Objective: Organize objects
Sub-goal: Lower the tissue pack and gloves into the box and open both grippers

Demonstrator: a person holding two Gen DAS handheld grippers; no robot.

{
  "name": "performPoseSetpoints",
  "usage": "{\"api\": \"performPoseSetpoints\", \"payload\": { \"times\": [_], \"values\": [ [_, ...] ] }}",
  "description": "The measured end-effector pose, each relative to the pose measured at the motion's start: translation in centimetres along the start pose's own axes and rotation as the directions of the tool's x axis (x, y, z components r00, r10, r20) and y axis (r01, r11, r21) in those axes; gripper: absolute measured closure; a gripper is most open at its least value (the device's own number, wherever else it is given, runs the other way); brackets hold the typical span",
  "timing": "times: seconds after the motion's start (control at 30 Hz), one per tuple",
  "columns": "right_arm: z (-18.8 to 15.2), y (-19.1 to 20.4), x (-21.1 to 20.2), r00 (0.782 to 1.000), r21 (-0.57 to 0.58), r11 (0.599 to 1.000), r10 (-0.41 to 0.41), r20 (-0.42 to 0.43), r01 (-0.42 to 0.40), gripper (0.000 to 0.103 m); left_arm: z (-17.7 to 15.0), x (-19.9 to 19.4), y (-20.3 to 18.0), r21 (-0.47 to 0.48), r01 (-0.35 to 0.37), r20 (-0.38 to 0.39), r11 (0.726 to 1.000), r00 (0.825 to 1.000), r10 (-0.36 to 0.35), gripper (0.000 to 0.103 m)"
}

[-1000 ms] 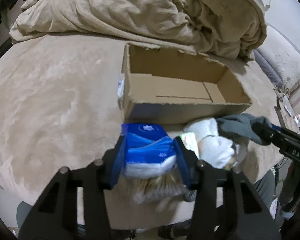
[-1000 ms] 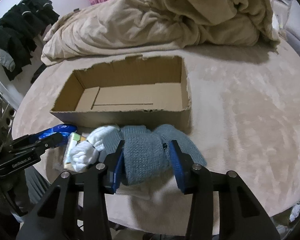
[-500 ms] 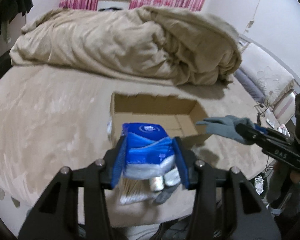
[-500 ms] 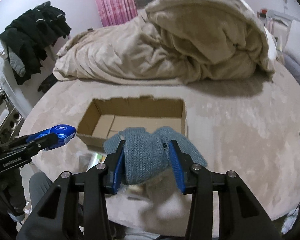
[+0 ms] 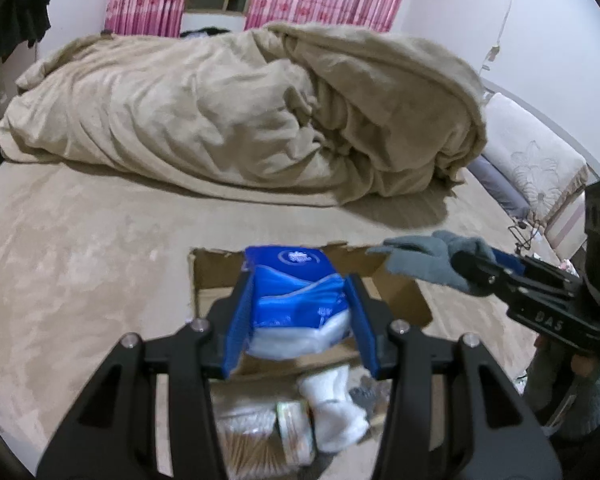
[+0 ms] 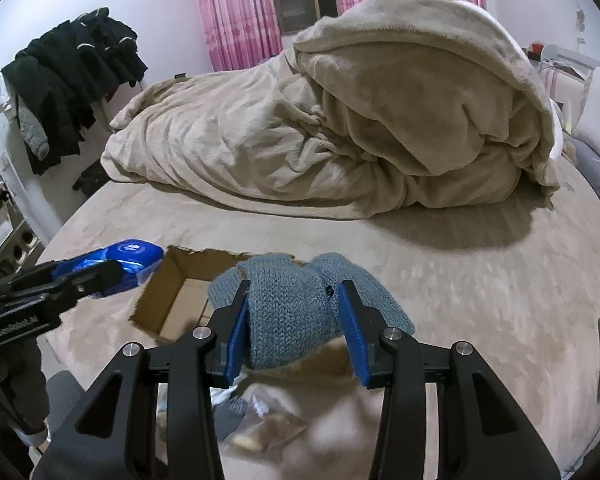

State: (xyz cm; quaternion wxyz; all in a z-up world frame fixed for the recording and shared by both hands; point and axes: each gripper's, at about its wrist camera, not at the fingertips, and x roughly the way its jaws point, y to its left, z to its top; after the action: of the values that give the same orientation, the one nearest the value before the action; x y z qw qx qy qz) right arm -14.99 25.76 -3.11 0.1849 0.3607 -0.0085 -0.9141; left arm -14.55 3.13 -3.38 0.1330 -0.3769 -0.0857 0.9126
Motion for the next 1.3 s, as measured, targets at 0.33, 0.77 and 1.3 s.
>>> {"api": "performPoseSetpoints", "payload": {
  "times": [0.33, 0.77, 1.3],
  "values": [
    [-0.6, -1.1, 5.7, 0.998, 0.022, 1.000, 0.012, -0.060, -0.010, 0.058, -0.8, 6.9, 1.4, 0.019, -0.035, -0.099, 0.999, 0.994, 0.037, 0.056],
    [-3.9, -1.5, 10.7, 0.985, 0.081, 0.997, -0.003, -0.170, 0.017, 0.056, -2.5, 10.1, 2.5, 0.020, -0.090, -0.170, 0.996, 0.981, 0.092, 0.045],
    [-3.8, -0.9, 6.8, 0.996, 0.119, 0.993, 0.027, -0.089, -0.016, 0.023, -1.6, 4.0, 2.5, 0.008, -0.142, -0.073, 0.990, 0.987, 0.142, 0.034]
  ]
}}
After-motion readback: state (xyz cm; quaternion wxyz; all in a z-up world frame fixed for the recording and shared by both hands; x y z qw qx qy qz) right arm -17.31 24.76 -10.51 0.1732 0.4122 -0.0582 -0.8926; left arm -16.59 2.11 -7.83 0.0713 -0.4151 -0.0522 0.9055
